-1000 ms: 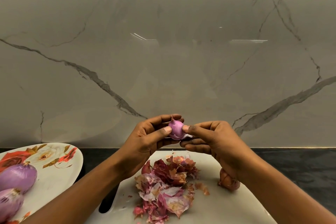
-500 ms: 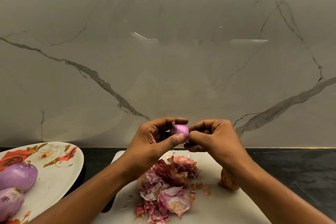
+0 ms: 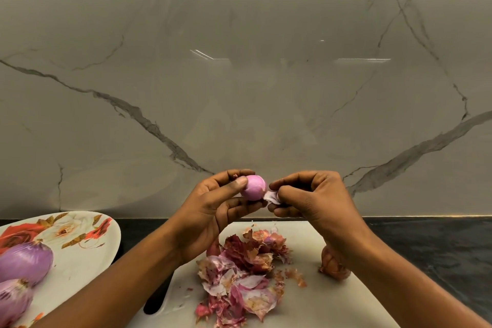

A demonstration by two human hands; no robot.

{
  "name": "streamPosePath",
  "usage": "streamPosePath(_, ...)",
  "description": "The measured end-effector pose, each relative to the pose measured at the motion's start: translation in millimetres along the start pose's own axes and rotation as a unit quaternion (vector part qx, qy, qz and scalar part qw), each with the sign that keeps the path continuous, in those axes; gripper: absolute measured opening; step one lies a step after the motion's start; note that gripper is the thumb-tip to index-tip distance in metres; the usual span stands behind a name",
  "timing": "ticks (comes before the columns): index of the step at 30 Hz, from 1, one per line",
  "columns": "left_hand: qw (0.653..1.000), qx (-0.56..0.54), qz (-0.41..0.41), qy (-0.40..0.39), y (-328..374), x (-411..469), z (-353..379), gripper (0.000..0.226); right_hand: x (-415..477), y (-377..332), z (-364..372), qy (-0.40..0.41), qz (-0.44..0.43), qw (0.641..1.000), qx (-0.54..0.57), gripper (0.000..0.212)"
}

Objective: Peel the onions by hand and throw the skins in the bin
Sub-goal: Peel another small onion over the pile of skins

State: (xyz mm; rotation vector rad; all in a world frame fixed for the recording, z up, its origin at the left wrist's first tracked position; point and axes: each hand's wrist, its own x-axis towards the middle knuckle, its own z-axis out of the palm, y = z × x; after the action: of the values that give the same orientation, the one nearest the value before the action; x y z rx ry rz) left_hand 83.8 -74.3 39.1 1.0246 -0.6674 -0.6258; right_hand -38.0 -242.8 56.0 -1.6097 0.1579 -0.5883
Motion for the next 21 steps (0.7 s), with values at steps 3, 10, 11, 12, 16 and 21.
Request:
streamPosePath(3,0.999,-0.018,0.011,0.029,2.0,1.8,-1.2,0.042,1.4,0.8,-2.1,0.000,0.013,1.000,-0.011,0.014)
streamPosePath(10,0.994,0.060,0.067,0.057,-4.5,2.2,-3.6,0.044,1.2,3.1,3.8,-0.050,0.078,0.995,-0.028,0.014)
streamPosePath(11,0.992,0.076,0.075,0.064,-5.7,2.3,-3.9,0.045,1.2,2.9,4.0,-0.054,0.089,0.994,-0.021,0.017)
streamPosePath(12,0.990,0.095,0.083,0.068,-6.5,2.4,-4.1,0.046,1.2,2.4,4.2,-0.059,0.099,0.993,-0.012,0.021)
streamPosePath(16,0.977,0.170,0.108,0.068,-6.8,2.1,-5.4,0.042,1.0,-0.1,3.5,-0.082,0.125,0.988,0.047,0.031)
streamPosePath(21,0.972,0.210,0.096,0.050,-4.8,0.9,-8.0,0.043,0.7,0.6,2.0,-0.070,0.096,0.990,0.074,0.034)
